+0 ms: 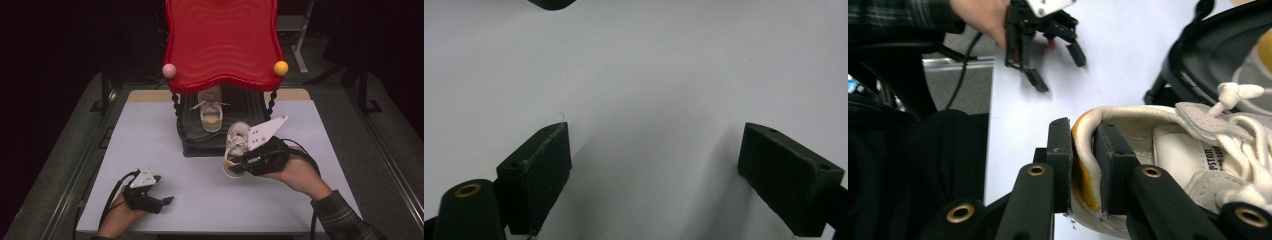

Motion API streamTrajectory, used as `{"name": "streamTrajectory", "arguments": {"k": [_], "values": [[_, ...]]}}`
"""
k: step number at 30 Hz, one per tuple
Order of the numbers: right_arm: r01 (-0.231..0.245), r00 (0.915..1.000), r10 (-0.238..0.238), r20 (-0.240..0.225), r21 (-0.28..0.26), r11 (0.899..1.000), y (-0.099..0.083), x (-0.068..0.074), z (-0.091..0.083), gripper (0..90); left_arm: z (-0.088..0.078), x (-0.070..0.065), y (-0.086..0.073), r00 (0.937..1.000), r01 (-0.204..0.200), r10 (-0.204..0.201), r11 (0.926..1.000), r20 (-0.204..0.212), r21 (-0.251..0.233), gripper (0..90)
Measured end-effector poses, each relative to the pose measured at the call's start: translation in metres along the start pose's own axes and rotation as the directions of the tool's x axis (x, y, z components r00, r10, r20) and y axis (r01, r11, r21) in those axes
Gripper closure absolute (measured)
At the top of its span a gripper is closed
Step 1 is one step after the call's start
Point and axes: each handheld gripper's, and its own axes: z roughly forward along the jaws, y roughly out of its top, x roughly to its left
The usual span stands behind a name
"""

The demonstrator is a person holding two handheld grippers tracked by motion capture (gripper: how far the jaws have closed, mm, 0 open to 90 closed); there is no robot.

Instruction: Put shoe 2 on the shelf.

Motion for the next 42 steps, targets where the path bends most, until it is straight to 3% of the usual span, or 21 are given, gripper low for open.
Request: {"name": "streamTrajectory", "arguments": {"k": [11, 24, 29, 36, 42], "values": [[0.011, 0.9999, -0.011, 0.007, 0.02, 1.0, 0.013, -0.032, -0.002, 77.8, 0.0, 0.0, 0.0, 1.0, 0.001, -0.001, 1.0, -0.001, -0.001, 13.3], [0.007, 0.9992, -0.01, 0.038, 0.083, 0.996, 0.023, -0.08, 0.011, 77.7, 0.0, 0.0, 0.0, 1.0, -0.001, 0.001, 1.0, -0.002, 0.0, 13.3], [0.012, 0.9995, -0.014, 0.028, 0.086, 0.996, 0.021, -0.088, 0.018, 77.8, 0.0, 0.0, 0.0, 1.0, -0.001, 0.001, 1.0, -0.002, 0.0, 13.3], [0.028, 0.9983, -0.032, 0.048, 0.093, 0.995, 0.016, -0.095, 0.022, 77.7, 0.0, 0.0, 0.0, 1.0, -0.002, 0.002, 1.0, -0.003, 0.0, 13.3], [0.005, 0.9976, -0.012, 0.069, 0.097, 0.995, 0.013, -0.094, 0.025, 74.1, 0.0, 0.0, 0.0, 1.0, -0.003, 0.003, 1.0, -0.002, 0.002, 13.3]]}}
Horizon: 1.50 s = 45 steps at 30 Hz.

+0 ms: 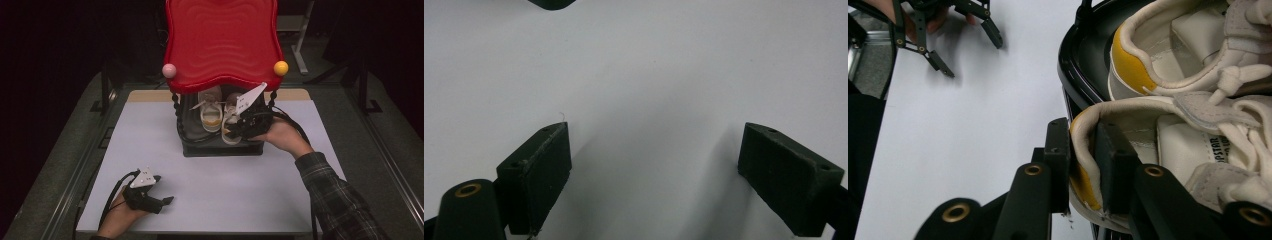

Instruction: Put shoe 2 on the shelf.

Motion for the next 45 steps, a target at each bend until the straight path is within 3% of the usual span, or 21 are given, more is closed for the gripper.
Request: {"name": "streamTrajectory", "arguments": {"k": [2, 4, 7, 10, 12, 14, 17, 18, 23, 28, 33, 38, 45], "values": [[-0.008, 0.9998, 0.009, 0.019, -0.028, 1.0, 0.0, 0.002, -0.004, 68.2, 0.0, -0.001, 0.0, 1.0, 0.007, -0.007, 1.0, -0.005, 0.001, 13.4], [-0.048, 0.9984, 0.05, 0.027, -0.068, 0.997, 0.0, 0.005, -0.013, 62.7, 0.001, -0.002, 0.003, 0.9991, 0.038, -0.038, 0.9992, -0.021, 0.008, 13.6], [-0.066, 0.9949, 0.074, 0.069, -0.114, 0.991, -0.001, 0.012, -0.027, 59.4, 0.001, -0.004, 0.013, 0.998, 0.054, -0.051, 0.9965, -0.036, 0.065, 16.6], [-0.109, 0.9886, 0.124, 0.086, -0.161, 0.981, -0.008, 0.022, -0.04, 59.7, -0.001, -0.006, 0.022, 0.996, 0.086, -0.086, 0.9963, 0.025, 0.012, 26.8], [-0.136, 0.9826, 0.155, 0.102, -0.175, 0.975, -0.019, 0.032, -0.047, 64.3, -0.004, -0.008, 0.032, 0.9953, 0.087, -0.086, 0.996, 0.045, -0.021, 39.0], [-0.149, 0.98, 0.169, 0.104, -0.179, 0.972, -0.023, 0.035, -0.048, 65.9, -0.006, -0.01, 0.044, 0.9943, 0.084, -0.081, 0.9951, 0.069, -0.052, 42.6], [-0.178, 0.9738, 0.201, 0.107, -0.193, 0.965, -0.036, 0.043, -0.051, 72.5, -0.007, -0.014, 0.063, 0.9934, 0.067, -0.059, 0.9942, 0.098, -0.084, 65.0], [-0.187, 0.9714, 0.211, 0.109, -0.199, 0.962, -0.041, 0.045, -0.05, 74.9, -0.006, -0.015, 0.071, 0.9933, 0.059, -0.049, 0.9938, 0.105, -0.094, 65.0], [-0.236, 0.9536, 0.266, 0.142, -0.198, 0.951, -0.061, 0.046, -0.039, 85.5, 0.002, -0.016, 0.108, 0.9878, 0.02, 0.0, 0.9916, 0.156, -0.127, 90.0], [-0.274, 0.9381, 0.31, 0.155, -0.213, 0.938, -0.07, 0.042, -0.03, 89.4, 0.017, -0.019, 0.139, 0.9859, -0.016, 0.042, 0.9875, 0.162, -0.157, 90.0], [-0.282, 0.9282, 0.323, 0.185, -0.216, 0.935, -0.071, 0.038, -0.019, 89.6, 0.031, -0.02, 0.161, 0.9843, -0.044, 0.073, 0.9828, 0.16, -0.179, 90.0], [-0.301, 0.9168, 0.347, 0.197, -0.228, 0.926, -0.072, 0.031, -0.012, 89.6, 0.041, -0.02, 0.178, 0.9829, -0.068, 0.099, 0.978, 0.155, -0.197, 90.0], [-0.312, 0.909, 0.366, 0.199, -0.256, 0.915, -0.068, 0.025, -0.01, 89.6, 0.049, -0.019, 0.192, 0.9824, -0.106, 0.138, 0.9667, 0.126, -0.233, 90.0]]}}
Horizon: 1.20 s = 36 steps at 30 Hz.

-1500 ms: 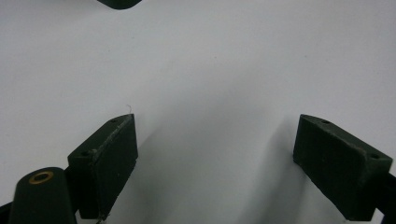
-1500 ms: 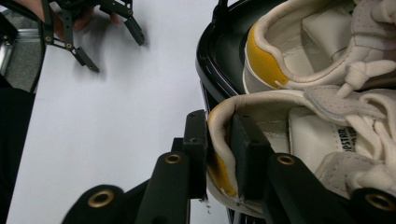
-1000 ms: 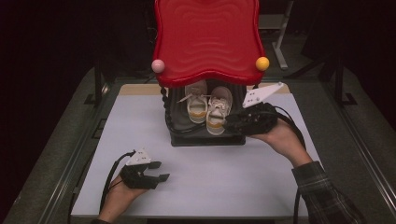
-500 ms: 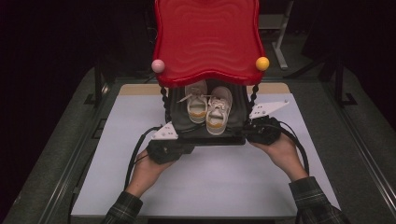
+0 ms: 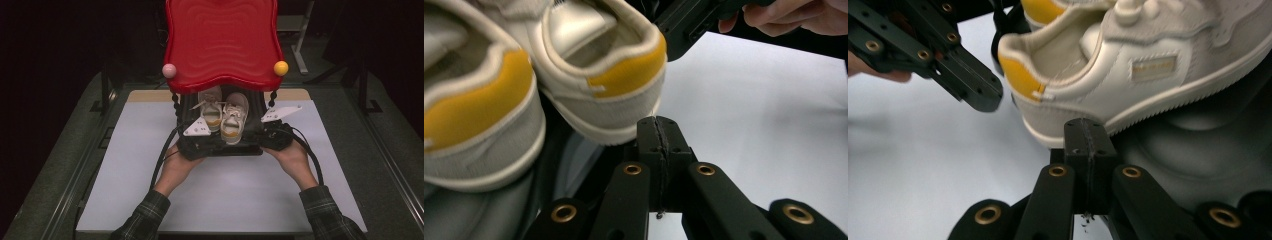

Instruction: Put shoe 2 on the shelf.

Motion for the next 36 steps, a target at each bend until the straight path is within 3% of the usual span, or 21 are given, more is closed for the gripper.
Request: {"name": "streamTrajectory", "arguments": {"k": [3, 13, 19, 26, 36], "values": [[0.001, 0.9999, -0.001, 0.013, -0.006, 1.0, 0.005, -0.001, 0.0, 89.6, 0.002, 0.002, 0.003, 1.0, 0.005, -0.005, 0.9997, 0.007, -0.023, 90.0], [-0.009, 0.9966, 0.01, 0.082, -0.01, 1.0, 0.015, -0.009, 0.001, 89.6, 0.012, 0.009, 0.012, 0.9994, -0.013, 0.012, 0.9994, -0.033, -0.032, 90.0], [-0.002, 0.9939, 0.003, 0.11, -0.008, 1.0, 0.019, -0.008, 0.002, 89.6, 0.017, 0.01, 0.016, 0.9961, -0.011, 0.009, 0.9997, -0.088, -0.02, 90.0], [-0.015, 0.9952, 0.018, 0.096, -0.036, 0.999, 0.022, -0.006, 0.002, 89.6, 0.021, 0.01, 0.019, 0.9925, 0.004, -0.006, 0.9999, -0.122, -0.012, 90.0], [-0.026, 0.9944, 0.028, 0.102, -0.017, 1.0, 0.021, -0.01, 0.008, 89.5, 0.027, 0.013, 0.019, 0.9886, 0.027, -0.024, 0.9995, -0.148, 0.018, 90.0]]}}
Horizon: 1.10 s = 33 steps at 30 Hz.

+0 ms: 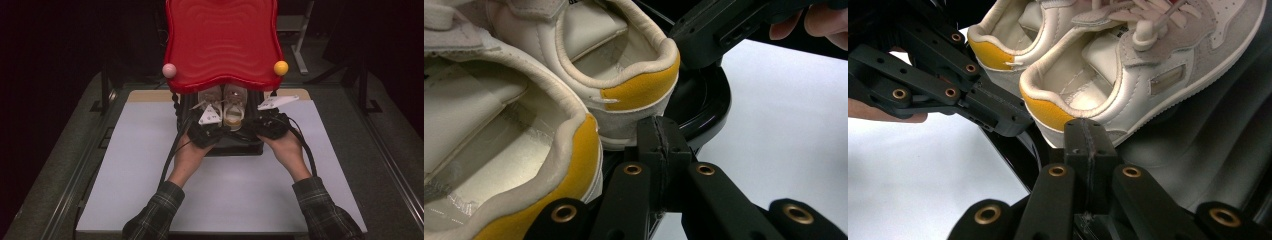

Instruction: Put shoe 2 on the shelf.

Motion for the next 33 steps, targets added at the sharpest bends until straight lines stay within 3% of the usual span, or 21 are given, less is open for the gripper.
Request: {"name": "streamTrajectory", "arguments": {"k": [7, 11, 22, 29, 33], "values": [[0.002, 1.0, -0.002, -0.001, 0.005, 1.0, -0.002, 0.001, -0.002, 89.2, -0.007, -0.002, 0.002, 0.9997, 0.006, -0.005, 0.9998, 0.024, -0.017, 90.0], [-0.001, 1.0, 0.001, -0.007, 0.0, 1.0, -0.005, 0.002, -0.007, 87.9, -0.015, -0.003, 0.002, 0.9988, 0.006, -0.006, 1.0, 0.048, 0.0, 86.6], [0.005, 0.9998, -0.005, -0.021, 0.007, 1.0, -0.014, 0.008, -0.021, 55.0, -0.037, -0.007, -0.008, 0.9963, 0.037, -0.039, 0.9991, 0.077, 0.019, 48.9], [-0.013, 0.9998, 0.013, -0.014, 0.012, 1.0, -0.027, 0.009, -0.031, 41.5, -0.053, -0.01, -0.022, 0.9959, 0.042, -0.046, 0.9978, 0.077, 0.051, 35.8], [-0.026, 0.9996, 0.026, -0.01, 0.011, 1.0, -0.037, 0.008, -0.039, 39.6, -0.061, -0.011, -0.032, 0.9954, 0.05, -0.055, 0.9965, 0.078, 0.067, 32.6]]}}
